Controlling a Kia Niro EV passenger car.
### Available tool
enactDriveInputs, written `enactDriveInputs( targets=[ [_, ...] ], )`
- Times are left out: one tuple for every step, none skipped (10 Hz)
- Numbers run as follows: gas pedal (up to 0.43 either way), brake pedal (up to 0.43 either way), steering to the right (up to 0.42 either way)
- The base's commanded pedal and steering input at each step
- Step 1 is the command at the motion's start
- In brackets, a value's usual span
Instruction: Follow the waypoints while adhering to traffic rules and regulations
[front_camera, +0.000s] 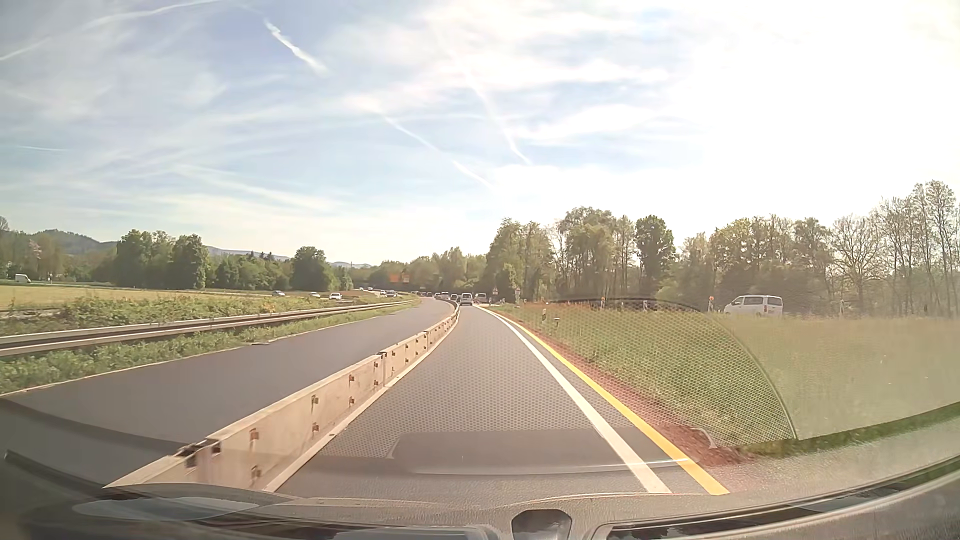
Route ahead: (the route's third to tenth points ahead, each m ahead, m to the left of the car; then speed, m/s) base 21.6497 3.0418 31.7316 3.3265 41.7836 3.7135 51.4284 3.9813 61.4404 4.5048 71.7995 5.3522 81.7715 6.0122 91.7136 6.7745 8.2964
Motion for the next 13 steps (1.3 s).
enactDriveInputs(
  targets=[
    [0.028,0.0,-0.002],
    [0.02,0.0,-0.002],
    [0.008,0.0,-0.003],
    [0.008,0.0,-0.003],
    [0.008,0.0,-0.003],
    [0.008,0.0,-0.003],
    [0.02,0.0,-0.003],
    [0.02,0.0,-0.003],
    [0.02,0.0,-0.003],
    [0.02,0.0,-0.003],
    [0.02,0.0,-0.003],
    [0.028,0.0,-0.003],
    [0.028,0.0,-0.003]
  ],
)
